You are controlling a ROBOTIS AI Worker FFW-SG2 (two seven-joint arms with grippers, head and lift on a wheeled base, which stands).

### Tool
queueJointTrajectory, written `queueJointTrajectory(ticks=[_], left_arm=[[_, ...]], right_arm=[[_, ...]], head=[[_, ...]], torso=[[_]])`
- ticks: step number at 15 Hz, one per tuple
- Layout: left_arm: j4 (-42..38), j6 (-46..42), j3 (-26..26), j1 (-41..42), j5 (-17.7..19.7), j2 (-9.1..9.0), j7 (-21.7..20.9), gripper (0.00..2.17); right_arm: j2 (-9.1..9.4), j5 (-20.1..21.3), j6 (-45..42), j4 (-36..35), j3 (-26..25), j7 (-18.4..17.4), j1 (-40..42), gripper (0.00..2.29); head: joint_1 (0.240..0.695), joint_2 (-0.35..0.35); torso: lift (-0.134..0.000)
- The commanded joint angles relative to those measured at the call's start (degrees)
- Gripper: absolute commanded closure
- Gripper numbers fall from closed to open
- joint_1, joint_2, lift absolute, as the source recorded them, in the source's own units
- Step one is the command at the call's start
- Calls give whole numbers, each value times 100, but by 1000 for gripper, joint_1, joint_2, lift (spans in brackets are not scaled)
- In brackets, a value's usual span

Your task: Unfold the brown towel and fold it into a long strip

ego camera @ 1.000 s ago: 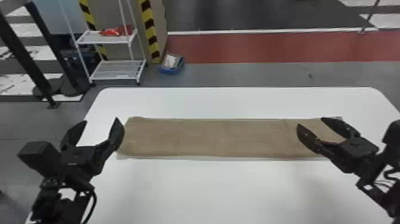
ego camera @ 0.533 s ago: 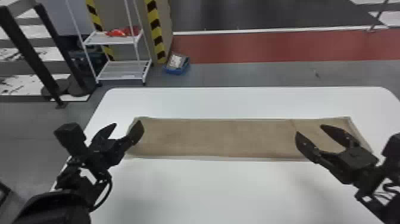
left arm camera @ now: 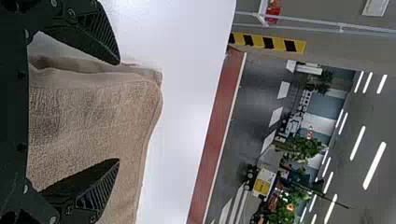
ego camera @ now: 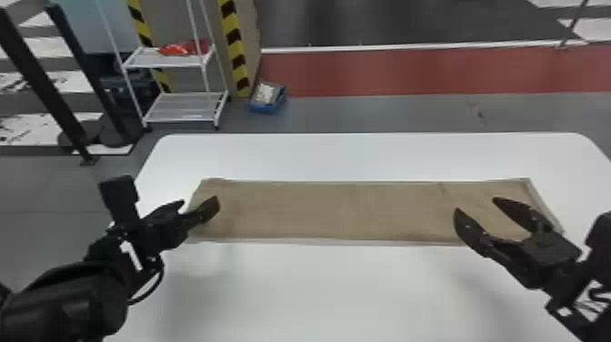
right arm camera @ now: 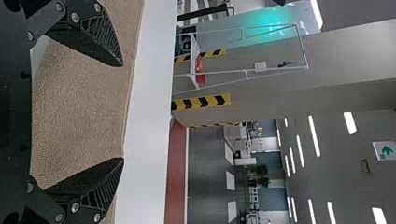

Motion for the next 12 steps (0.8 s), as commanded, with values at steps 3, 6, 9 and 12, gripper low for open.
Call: queueJointTrajectory(ticks=[3,6,9,12], left_arm=[[-74,317,28,46,34,57,-308,205],[-109,282,-42,72,78,-23,-624,205],[-135,53,-192,90,113,-66,-800,205],[-100,-421,-385,63,113,-93,-765,205]], right_arm=[[-10,44,-39,163,32,0,-80,184],[-28,26,-57,251,5,9,-115,184],[-46,-53,-57,330,-83,18,-115,184],[-46,-80,-74,365,-153,70,-106,184]], head=[[695,90],[695,82],[695,53],[695,22]], torso=[[-113],[-113],[-113],[-113]])
